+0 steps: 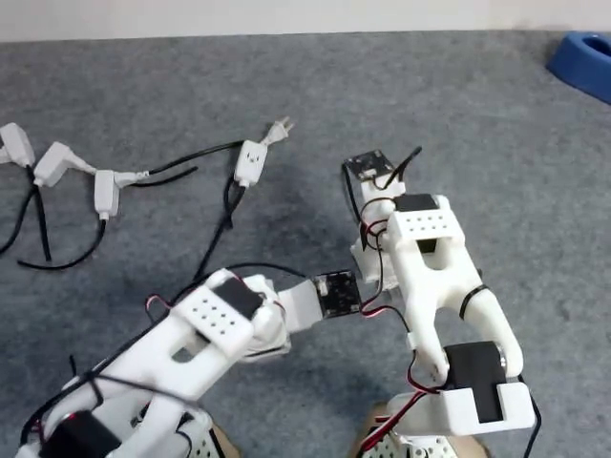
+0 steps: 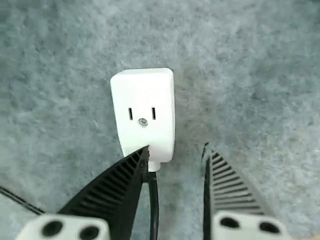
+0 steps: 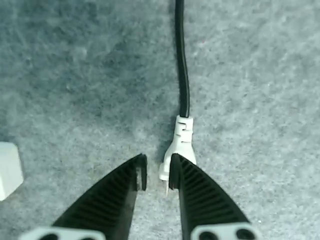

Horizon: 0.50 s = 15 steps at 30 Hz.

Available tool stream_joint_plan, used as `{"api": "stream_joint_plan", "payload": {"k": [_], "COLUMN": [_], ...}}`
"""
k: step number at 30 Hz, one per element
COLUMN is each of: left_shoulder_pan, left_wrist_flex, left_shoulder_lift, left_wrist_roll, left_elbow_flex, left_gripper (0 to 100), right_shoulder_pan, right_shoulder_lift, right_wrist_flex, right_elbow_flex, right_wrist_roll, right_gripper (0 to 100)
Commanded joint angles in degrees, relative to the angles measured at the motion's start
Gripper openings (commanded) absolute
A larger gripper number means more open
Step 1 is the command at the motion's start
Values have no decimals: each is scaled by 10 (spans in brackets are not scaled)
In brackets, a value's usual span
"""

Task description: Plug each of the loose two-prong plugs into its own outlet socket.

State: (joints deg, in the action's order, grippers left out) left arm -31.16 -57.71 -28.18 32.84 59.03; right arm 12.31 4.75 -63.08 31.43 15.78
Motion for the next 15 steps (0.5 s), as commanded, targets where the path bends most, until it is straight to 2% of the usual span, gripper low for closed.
{"api": "stream_joint_plan", "payload": {"k": [1, 8, 15], "left_shoulder_pan": [59, 114, 114], "left_wrist_flex": [11, 38, 80], "left_shoulder_lift": [45, 133, 166], "left_wrist_roll": [47, 83, 81], "left_elbow_flex": [-64, -102, -103], "left_gripper": [196, 193, 196], "right_shoulder_pan": [-9, -9, -26], "right_shoulder_lift": [29, 29, 29], "right_wrist_flex": [-1, -1, -3], "right_elbow_flex": [-3, -6, -3], "right_wrist_roll": [-8, -5, -5], "right_gripper": [91, 91, 91]}}
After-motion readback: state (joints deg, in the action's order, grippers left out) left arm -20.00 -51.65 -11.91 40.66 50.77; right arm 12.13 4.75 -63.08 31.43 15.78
